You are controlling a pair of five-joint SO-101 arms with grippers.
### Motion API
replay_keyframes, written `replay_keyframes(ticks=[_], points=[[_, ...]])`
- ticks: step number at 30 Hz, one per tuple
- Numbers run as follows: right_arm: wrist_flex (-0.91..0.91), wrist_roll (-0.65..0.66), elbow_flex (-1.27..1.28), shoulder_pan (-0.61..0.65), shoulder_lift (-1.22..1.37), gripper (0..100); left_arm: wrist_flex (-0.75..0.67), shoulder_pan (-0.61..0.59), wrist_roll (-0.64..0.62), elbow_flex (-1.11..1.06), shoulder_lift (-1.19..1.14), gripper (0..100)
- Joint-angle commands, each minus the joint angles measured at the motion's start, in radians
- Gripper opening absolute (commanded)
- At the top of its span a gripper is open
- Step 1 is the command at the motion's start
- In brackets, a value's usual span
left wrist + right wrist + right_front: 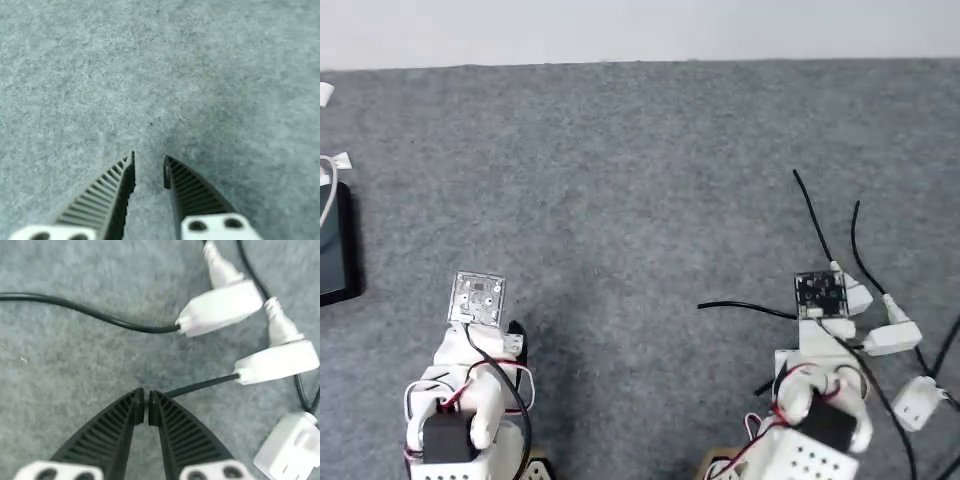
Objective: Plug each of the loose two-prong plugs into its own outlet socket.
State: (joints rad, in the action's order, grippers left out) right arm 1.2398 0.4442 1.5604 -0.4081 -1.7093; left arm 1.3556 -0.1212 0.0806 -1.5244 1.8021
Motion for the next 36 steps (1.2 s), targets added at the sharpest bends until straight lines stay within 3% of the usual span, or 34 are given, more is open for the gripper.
replay_keyframes(ticks=[1,7,15,19,36], points=[[0.071,-0.054,0.0,0.013,-0.119,1.4,0.023,-0.008,-0.008,0.062,0.003,1],[0.067,-0.097,0.077,0.11,-0.087,1.5,0.011,-0.077,-0.008,0.051,0.002,1],[0.073,-0.094,0.123,0.166,-0.105,1.1,-0.186,-0.126,-0.002,-0.156,0.003,1],[0.073,-0.092,0.123,0.168,-0.105,1.1,-0.1,-0.124,-0.002,-0.16,0.0,2],[0.073,-0.092,0.123,0.168,-0.105,1.1,-0.095,-0.129,-0.003,-0.159,0.014,2]])
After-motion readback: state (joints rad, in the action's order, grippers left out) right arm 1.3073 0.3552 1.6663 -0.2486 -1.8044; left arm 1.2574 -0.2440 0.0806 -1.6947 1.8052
